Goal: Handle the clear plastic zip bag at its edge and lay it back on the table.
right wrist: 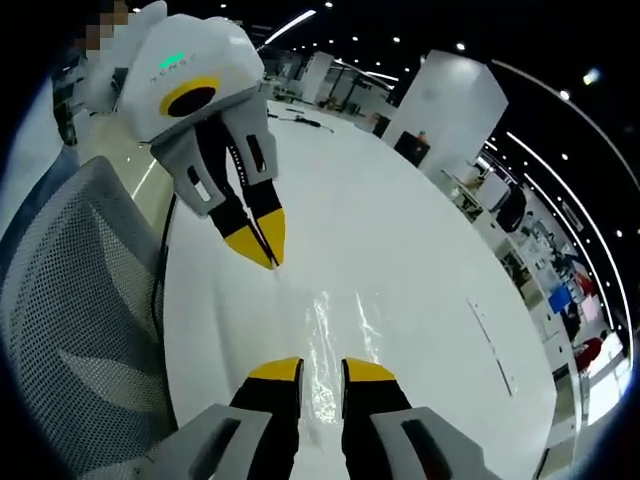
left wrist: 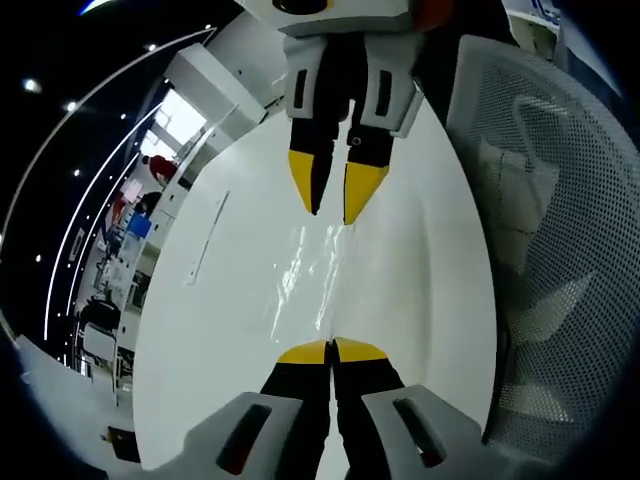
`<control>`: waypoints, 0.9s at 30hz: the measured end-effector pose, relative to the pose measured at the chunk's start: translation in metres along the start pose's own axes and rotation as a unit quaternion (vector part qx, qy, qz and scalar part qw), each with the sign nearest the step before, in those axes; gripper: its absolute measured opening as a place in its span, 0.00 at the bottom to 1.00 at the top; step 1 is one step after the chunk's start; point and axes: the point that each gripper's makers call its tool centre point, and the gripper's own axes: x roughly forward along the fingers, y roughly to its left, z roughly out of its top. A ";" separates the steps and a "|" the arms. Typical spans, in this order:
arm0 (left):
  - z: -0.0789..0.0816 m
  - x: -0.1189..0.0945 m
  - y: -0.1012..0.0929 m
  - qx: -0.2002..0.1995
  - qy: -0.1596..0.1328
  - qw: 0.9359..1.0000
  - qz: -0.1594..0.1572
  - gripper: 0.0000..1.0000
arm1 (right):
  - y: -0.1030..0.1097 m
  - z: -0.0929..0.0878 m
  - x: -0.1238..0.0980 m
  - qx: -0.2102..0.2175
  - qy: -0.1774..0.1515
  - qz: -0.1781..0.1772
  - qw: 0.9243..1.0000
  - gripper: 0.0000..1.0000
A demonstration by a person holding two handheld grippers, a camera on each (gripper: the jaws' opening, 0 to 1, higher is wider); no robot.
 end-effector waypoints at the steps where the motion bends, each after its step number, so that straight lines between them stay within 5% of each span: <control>1: 0.000 0.000 0.000 -0.001 0.000 1.000 -0.001 0.00 | 0.001 -0.001 0.000 -0.001 0.002 0.001 1.000 0.12; 27: -0.001 0.001 0.002 0.006 -0.002 1.000 0.002 0.00 | 0.020 -0.011 0.015 -0.004 0.009 0.041 0.999 0.09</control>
